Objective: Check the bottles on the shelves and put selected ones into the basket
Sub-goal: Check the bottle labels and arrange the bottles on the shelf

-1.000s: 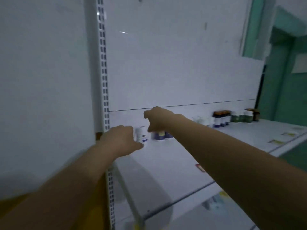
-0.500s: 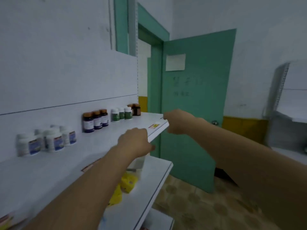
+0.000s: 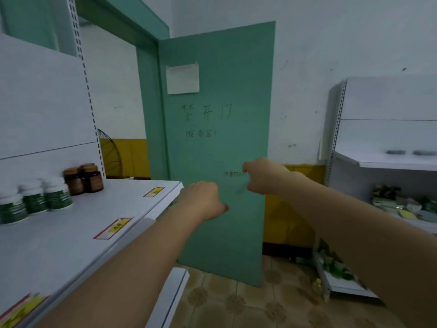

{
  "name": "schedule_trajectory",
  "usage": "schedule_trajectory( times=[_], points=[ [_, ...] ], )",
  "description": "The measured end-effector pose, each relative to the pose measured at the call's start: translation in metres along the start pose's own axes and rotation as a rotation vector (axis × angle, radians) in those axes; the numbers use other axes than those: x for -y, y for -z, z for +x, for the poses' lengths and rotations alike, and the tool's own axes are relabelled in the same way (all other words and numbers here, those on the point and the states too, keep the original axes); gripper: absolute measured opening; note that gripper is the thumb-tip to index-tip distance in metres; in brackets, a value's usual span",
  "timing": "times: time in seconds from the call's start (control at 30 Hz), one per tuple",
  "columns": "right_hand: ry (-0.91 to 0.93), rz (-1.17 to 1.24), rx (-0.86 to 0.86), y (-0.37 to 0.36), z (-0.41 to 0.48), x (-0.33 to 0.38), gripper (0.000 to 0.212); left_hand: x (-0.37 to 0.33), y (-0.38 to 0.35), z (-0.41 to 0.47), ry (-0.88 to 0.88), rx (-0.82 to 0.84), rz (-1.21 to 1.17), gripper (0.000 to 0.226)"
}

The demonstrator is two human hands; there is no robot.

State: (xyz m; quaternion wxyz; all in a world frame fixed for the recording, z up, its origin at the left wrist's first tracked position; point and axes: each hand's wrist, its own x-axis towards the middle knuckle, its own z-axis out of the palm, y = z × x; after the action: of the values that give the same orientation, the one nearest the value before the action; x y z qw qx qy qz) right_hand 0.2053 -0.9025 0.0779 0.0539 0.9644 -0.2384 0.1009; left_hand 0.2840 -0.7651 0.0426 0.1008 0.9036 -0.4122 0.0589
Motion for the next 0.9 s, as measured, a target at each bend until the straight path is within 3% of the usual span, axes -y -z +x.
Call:
schedule_trajectory(
  times=[0.17, 0.33, 0.5, 0.67, 0.9],
  points=[
    [0.039, -0.018, 0.014, -0.032, 0.098, -0.032, 0.042, 0.0, -0.029, 0.092, 0.027, -0.021, -0.002, 0.04],
    [0.265, -0.006, -0.014, -0.053, 0.206, -0.012, 0.04, 0.052, -0.039, 0.152, 0.257, -0.115, 0.007, 0.042],
    [0.607, 0.048, -0.042, -0.042, 0.28, 0.064, 0.035, 0.11, -0.023, 0.16, 0.558, -0.151, 0.093, 0.04],
    [0.933, 0.147, -0.109, -0.04, 0.299, 0.167, 0.026, 0.165, -0.01, 0.123, 0.818, -0.148, 0.214, 0.047],
    [1.164, 0.264, -0.098, -0.045, 0.282, 0.291, 0.032, 0.23, 0.002, 0.04, 1.143, -0.198, 0.343, 0.049]
  ],
)
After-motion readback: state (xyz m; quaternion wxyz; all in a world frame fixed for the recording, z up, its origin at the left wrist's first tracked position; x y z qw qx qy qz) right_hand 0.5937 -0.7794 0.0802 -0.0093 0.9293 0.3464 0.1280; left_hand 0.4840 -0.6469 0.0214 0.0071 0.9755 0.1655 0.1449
